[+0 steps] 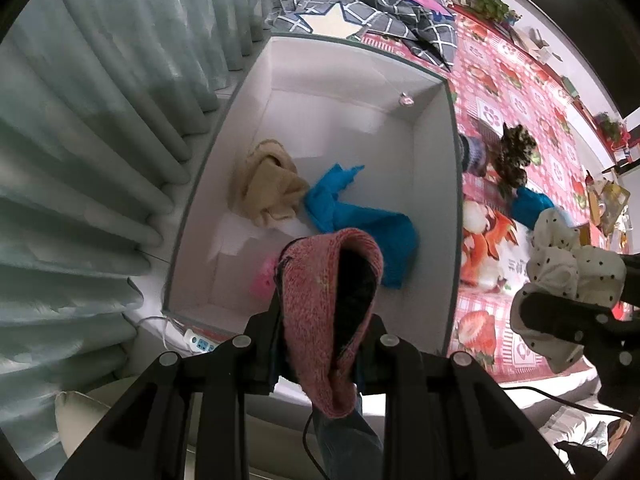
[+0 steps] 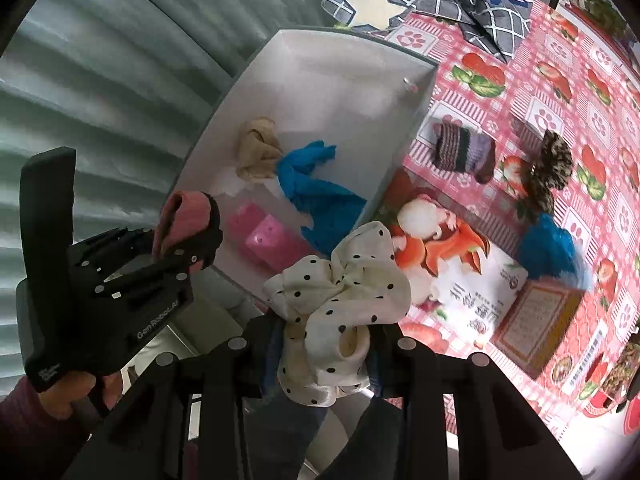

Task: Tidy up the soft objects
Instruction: 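Lower the pink sock and scrunchie with both tools into the box, then open left tool to drop the sock while right tool drops scrunchie into box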

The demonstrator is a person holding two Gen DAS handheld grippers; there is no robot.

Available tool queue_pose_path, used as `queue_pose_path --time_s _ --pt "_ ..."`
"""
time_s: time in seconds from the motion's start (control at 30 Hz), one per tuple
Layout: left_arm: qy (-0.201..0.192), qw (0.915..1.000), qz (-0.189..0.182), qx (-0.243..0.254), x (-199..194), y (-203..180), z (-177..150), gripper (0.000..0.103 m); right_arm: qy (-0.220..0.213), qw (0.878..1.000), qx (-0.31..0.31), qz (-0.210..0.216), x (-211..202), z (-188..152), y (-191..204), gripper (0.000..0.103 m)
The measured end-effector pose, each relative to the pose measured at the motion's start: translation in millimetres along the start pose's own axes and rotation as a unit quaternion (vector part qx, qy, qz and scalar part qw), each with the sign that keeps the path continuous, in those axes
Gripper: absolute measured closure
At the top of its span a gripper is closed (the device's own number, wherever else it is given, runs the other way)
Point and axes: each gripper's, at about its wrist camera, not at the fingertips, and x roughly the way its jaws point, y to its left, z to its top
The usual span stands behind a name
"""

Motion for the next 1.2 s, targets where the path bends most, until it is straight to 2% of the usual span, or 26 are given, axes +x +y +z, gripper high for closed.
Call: queue_pose_path --time_s 0.23,0.5,0.93,1.2 --pt "-0.001 0.9999 0.011 0.003 2.7 7.1 22.0 0.074 0.008 1.0 0.018 0.023 10.9 22.3 0.7 0.067" --pt "0.004 0.9998 0.017 -0.01 9.0 12.7 31.5 0.074 0.012 0.999 0.025 0.035 19.3 44.1 -0.5 0.067" --pt "0.008 0.9996 0.009 -0.025 16.7 7.9 53.6 0.074 0.017 0.996 0.065 0.058 33.9 76.6 -18.1 0.067" --pt "0.009 0.9997 0.009 -0.021 18.1 4.7 61.4 0.07 0.008 0.996 0.063 0.065 30.9 85.7 -19.7 0.067"
